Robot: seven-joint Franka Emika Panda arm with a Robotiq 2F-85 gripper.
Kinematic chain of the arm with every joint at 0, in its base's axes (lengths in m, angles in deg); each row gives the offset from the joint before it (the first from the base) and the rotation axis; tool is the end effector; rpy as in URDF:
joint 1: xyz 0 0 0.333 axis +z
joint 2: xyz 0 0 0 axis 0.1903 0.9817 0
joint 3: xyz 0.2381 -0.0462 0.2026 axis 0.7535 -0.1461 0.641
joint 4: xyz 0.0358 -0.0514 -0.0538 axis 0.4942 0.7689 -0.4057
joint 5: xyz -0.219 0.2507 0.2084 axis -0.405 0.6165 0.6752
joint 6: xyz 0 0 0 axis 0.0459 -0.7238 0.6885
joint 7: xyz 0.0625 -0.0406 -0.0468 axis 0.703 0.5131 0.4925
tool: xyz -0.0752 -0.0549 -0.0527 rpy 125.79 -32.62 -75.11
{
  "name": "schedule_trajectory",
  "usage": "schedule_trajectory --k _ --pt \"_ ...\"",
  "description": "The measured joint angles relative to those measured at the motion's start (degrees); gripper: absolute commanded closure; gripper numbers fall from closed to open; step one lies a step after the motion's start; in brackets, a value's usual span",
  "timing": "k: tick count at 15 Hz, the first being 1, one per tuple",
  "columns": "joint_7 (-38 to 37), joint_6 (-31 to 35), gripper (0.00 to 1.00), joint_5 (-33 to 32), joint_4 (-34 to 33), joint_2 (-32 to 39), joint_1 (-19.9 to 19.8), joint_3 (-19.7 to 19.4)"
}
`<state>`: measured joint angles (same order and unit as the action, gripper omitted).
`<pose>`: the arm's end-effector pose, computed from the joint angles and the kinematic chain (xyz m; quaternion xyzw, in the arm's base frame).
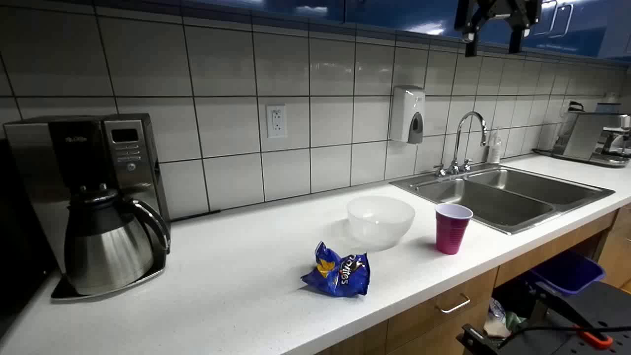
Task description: Put the blue packet in the bowl
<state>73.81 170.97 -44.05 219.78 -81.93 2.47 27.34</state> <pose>0.3749 -0.1049 0.5549 0.9921 -0.1126 0.0140 0.0527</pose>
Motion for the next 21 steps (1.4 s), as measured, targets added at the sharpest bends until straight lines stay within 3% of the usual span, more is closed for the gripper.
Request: schedule_trajectory --k 10,15,21 --pt "-0.30 1.19 0.00 -0.06 0.69 0.22 0.41 0.52" --pt "-5.91 5.62 0.00 -0.72 5.45 2.09 1.71 4.90" --pt "-18.08 11.75 0.00 -3.16 11.40 7.32 2.77 10.70"
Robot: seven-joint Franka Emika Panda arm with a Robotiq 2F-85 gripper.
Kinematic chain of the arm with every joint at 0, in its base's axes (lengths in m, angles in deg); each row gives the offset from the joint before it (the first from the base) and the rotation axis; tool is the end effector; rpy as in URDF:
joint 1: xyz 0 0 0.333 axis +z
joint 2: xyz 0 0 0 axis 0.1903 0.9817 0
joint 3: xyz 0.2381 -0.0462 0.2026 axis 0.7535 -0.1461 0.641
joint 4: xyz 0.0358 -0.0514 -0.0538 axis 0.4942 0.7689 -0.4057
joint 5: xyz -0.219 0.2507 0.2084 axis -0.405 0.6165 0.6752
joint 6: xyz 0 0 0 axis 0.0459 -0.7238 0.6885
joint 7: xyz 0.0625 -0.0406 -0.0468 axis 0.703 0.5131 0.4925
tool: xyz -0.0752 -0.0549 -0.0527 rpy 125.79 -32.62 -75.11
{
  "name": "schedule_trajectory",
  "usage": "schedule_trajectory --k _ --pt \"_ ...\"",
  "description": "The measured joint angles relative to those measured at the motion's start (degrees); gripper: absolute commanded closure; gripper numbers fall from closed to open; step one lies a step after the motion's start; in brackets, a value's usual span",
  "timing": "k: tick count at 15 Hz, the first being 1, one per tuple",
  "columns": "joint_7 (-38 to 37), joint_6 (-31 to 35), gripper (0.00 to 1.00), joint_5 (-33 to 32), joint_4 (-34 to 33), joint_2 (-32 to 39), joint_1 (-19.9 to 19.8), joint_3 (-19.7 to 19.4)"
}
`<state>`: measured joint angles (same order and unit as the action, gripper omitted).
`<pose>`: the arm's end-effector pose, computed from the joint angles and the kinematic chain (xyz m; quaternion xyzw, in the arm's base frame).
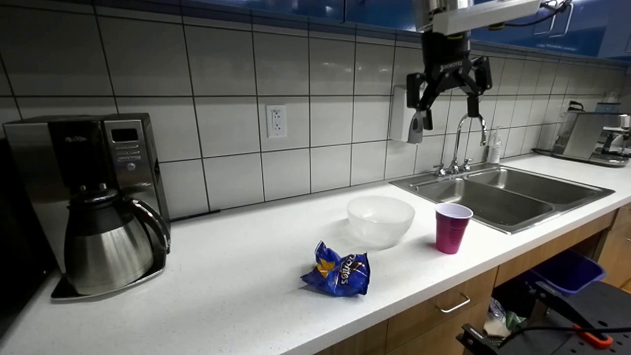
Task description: Put the blue packet in the bowl
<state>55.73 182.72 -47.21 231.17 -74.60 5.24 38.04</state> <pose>0.3999 -0.0093 0.4286 0.9839 -0.1321 -0.0233 0.1183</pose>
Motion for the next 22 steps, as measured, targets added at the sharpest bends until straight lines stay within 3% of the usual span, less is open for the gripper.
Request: schedule_trajectory --k 9,16,22 --pt "-23.90 7.27 0.00 -4.56 2.29 13.26 2.03 5.17" --pt "-39.88 8.76 0.00 -5.25 -1.06 25.18 6.44 4.71" --pt "-45.91 11.43 0.00 -5.14 -5.93 33.87 11.01 2.60"
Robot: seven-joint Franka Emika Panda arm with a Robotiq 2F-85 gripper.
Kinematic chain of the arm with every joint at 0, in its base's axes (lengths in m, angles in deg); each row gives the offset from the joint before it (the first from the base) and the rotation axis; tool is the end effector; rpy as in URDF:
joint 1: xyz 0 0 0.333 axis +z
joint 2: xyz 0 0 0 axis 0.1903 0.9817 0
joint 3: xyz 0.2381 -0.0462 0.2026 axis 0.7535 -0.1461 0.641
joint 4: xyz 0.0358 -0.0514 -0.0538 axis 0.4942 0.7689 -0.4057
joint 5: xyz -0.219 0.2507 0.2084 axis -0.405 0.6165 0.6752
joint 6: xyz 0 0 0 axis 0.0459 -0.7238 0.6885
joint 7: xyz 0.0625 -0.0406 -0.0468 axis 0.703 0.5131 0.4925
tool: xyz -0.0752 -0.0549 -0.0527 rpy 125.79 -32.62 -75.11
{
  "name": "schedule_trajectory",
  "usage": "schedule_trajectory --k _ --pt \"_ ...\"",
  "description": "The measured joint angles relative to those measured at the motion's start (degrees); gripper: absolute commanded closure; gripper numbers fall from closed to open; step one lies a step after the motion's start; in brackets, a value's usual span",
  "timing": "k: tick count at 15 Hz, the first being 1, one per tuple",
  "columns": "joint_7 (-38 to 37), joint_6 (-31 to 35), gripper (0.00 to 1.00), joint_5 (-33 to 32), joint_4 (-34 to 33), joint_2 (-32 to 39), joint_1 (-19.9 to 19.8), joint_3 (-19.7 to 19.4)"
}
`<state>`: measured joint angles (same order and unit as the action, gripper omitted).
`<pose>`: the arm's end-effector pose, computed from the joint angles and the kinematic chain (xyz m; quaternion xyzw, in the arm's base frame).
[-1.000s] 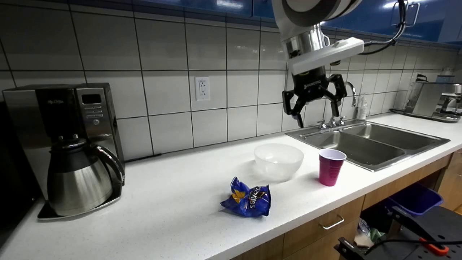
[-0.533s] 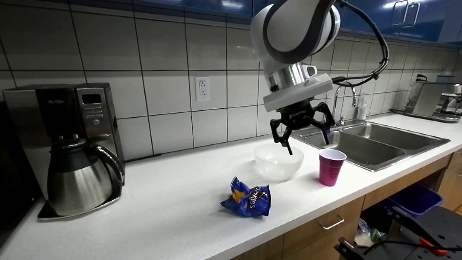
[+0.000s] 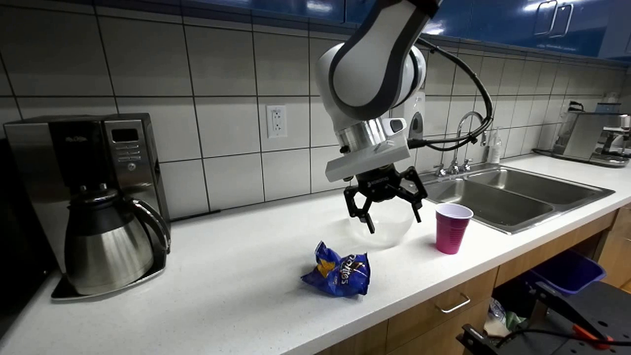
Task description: Put the blue packet in the bowl
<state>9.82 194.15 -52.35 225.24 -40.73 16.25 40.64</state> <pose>0.4455 0.1022 0.2251 0.9213 -0.3326 -0.0810 0.1842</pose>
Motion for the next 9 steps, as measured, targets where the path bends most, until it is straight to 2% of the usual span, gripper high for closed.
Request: schedule_trajectory --k 9 --pt "-1.05 8.80 0.00 0.02 -2.14 4.88 4.18 -3.01"
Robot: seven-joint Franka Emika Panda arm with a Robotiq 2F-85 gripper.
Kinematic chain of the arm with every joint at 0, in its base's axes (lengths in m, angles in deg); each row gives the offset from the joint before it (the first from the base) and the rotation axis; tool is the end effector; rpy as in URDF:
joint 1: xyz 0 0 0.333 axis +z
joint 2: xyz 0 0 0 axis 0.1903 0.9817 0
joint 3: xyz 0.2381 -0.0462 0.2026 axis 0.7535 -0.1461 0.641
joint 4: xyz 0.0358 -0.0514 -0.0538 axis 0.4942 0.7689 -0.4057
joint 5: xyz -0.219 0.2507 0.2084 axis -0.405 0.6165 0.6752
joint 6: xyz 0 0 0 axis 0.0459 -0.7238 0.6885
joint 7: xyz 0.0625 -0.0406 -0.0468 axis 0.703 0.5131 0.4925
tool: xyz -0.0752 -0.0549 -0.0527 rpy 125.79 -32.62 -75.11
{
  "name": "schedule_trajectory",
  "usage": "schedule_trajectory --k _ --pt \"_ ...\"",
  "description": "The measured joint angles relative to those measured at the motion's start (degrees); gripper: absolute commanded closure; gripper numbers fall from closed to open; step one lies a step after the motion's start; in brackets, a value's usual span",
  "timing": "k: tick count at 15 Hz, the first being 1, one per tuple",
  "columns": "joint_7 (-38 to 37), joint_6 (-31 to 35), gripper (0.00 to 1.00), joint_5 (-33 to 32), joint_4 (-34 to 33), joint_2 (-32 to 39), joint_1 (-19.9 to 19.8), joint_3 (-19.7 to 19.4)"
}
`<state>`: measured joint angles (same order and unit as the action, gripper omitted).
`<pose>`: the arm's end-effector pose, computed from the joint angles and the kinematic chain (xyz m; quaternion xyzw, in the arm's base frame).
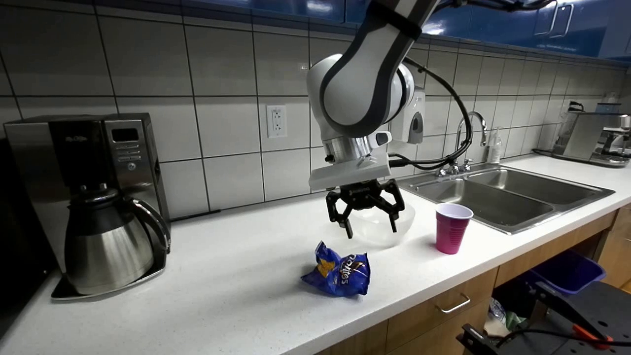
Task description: Put the blue packet in the bowl
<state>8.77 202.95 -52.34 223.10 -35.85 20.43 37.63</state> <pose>0.4652 0.1234 0.2043 0.9327 -0.3277 -0.0461 0.1435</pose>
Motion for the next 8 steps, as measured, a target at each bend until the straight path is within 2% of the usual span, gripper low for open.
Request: schedule_trajectory --k 8 --pt "0.00 8.62 0.00 -0.07 0.00 4.27 2.63 -2.93"
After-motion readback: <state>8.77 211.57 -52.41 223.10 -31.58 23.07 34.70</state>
